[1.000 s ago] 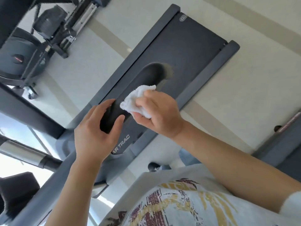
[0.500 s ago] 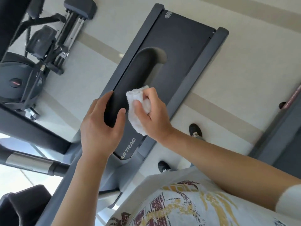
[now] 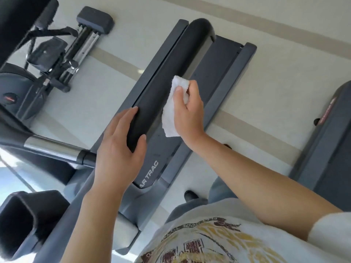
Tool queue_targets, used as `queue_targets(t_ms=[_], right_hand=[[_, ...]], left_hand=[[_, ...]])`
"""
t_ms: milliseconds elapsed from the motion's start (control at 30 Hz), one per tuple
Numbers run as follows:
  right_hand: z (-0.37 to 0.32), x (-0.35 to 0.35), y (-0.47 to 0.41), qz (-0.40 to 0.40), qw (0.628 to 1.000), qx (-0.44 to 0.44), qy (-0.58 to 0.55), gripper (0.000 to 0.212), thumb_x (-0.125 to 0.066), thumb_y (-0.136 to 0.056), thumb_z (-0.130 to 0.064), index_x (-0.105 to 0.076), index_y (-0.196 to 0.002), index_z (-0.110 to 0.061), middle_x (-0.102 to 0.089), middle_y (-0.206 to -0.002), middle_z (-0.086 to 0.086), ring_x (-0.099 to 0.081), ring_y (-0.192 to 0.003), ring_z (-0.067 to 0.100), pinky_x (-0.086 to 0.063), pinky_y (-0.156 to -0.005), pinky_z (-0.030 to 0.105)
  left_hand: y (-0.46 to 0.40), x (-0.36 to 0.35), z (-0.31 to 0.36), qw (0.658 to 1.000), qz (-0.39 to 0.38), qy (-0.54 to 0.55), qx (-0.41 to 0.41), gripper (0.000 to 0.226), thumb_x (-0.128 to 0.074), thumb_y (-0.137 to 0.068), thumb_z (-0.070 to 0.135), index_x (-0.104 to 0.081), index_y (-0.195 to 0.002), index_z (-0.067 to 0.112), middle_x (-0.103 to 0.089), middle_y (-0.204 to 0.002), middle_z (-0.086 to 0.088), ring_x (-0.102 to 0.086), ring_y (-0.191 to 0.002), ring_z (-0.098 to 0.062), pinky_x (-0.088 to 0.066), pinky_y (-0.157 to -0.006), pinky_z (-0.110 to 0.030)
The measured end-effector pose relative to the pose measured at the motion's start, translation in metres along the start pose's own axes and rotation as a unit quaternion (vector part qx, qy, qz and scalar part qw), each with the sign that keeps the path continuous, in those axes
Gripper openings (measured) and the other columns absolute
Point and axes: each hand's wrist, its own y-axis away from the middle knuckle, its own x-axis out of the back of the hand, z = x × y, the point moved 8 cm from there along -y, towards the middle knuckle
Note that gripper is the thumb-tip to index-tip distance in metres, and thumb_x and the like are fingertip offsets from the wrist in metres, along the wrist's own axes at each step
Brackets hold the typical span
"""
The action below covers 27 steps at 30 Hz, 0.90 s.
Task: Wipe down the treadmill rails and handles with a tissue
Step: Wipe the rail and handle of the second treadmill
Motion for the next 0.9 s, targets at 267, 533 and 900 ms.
queue_targets(t_ms=[267, 533, 900], right_hand=[[0.016, -0.070, 0.167, -0.176, 0.982, 0.050, 0.045, 0.020, -0.052, -0.108, -0.023, -0.046, -0.093, -0.012, -0.057, -0.073, 0.005, -0.053, -0.065, 0.016, -0.047, -0.060, 0.039], [-0.053, -0.031, 0.103, -0.068, 0.974, 0.155, 0.151, 0.014, -0.055, -0.105, -0.029, -0.051, -0.096, -0.020, -0.061, -0.080, -0.012, -0.059, -0.076, 0.002, -0.048, -0.066, 0.026], [-0.087, -0.167, 0.214, -0.238, 0.783, 0.479, 0.316, 0.020, -0.077, -0.086, -0.024, -0.064, -0.078, -0.011, -0.058, -0.073, 0.000, -0.055, -0.064, 0.022, -0.039, -0.051, 0.029]], left_hand=[[0.099, 0.038, -0.060, 1.000, 0.007, -0.002, 0.020, 0.064, -0.066, -0.098, 0.015, -0.044, -0.157, 0.027, -0.047, -0.157, 0.012, -0.047, -0.143, -0.013, -0.045, -0.107, -0.035], [0.155, 0.061, -0.092, 0.998, 0.063, 0.012, 0.028, 0.060, -0.070, -0.095, 0.009, -0.054, -0.151, 0.022, -0.054, -0.154, 0.007, -0.052, -0.140, -0.018, -0.050, -0.111, -0.048], [0.176, 0.072, -0.110, 0.981, 0.134, 0.043, 0.131, 0.046, -0.078, -0.089, 0.015, -0.064, -0.133, 0.020, -0.068, -0.127, 0.006, -0.062, -0.117, -0.022, -0.050, -0.093, -0.036]])
